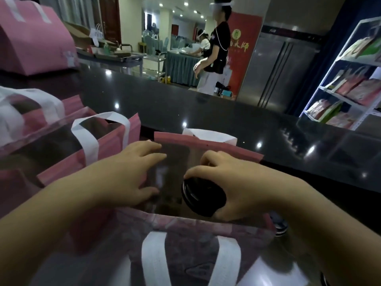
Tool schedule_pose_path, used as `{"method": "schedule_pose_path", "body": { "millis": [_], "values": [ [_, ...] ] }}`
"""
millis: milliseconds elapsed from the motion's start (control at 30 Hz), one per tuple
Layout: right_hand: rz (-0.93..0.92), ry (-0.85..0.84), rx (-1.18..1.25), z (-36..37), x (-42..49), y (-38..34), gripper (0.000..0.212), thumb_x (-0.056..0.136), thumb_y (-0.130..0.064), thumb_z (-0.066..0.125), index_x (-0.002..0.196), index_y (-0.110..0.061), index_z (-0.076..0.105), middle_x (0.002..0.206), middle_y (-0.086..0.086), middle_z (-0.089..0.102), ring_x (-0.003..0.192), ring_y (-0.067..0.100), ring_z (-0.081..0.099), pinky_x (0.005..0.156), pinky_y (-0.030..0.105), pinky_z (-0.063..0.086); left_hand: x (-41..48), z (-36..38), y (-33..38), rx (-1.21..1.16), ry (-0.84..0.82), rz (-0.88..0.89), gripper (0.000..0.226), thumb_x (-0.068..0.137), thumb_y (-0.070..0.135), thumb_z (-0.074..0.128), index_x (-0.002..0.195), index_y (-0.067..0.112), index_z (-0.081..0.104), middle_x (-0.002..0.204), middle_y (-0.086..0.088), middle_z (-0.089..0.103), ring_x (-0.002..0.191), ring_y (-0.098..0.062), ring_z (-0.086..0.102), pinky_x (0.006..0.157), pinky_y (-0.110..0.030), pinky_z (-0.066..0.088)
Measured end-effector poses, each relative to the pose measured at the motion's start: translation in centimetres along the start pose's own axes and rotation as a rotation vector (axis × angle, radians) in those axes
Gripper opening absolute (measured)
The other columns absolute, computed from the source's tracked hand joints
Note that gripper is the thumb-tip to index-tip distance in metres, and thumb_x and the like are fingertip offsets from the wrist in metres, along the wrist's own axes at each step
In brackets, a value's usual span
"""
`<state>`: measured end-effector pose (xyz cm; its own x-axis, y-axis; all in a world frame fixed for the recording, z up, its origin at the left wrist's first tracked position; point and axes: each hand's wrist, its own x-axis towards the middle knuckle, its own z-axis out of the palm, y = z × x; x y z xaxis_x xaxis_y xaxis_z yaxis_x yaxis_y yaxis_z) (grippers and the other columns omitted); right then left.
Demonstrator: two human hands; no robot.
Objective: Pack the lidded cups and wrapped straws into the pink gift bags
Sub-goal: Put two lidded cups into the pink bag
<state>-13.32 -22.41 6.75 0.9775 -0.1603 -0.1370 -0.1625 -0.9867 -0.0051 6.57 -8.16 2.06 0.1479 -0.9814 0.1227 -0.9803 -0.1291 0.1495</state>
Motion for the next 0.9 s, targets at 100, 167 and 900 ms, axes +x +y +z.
{"method": "schedule_pose_path", "body": {
  "millis": [100,167,900],
  "values": [
    [-0.007,-0.08,-0.037,1.3,1.4,0.3,0.079,0.068,-0.05,0.073,0.129,-0.05,0.023,0.117,-0.009,0.036,0.106,0.015,0.039,0.08,0.032,0.05,-0.5,0.2,-0.4,-0.039,-0.087,0.005,0.099,0.072,0.062,0.059,0.143,0.038,-0.006,0.141,0.028,-0.026,0.129,0.006,-0.023,0.106,-0.018,0.003],
    [-0.024,-0.086,-0.051,2.0,2.3,0.3,0.076,0.068,-0.049,0.071,0.129,-0.047,0.024,0.114,-0.007,0.037,0.106,0.016,0.04,0.073,0.028,0.045,-0.7,0.4,-0.3,-0.062,-0.135,0.007,0.108,0.068,0.066,0.059,0.139,0.041,-0.018,0.133,0.027,-0.04,0.125,0.007,-0.035,0.107,-0.018,0.001],
    [-0.139,-0.21,-0.27,7.8,9.2,-1.3,0.098,0.068,-0.04,0.078,0.144,-0.028,0.018,0.123,0.014,0.034,0.102,0.033,0.044,0.07,0.038,0.04,-1.0,1.1,-0.2,-0.241,-0.127,-0.001,0.088,0.081,0.039,0.045,0.143,0.029,-0.017,0.139,0.028,-0.029,0.123,0.017,-0.03,0.093,-0.001,-0.009]
  ]
}}
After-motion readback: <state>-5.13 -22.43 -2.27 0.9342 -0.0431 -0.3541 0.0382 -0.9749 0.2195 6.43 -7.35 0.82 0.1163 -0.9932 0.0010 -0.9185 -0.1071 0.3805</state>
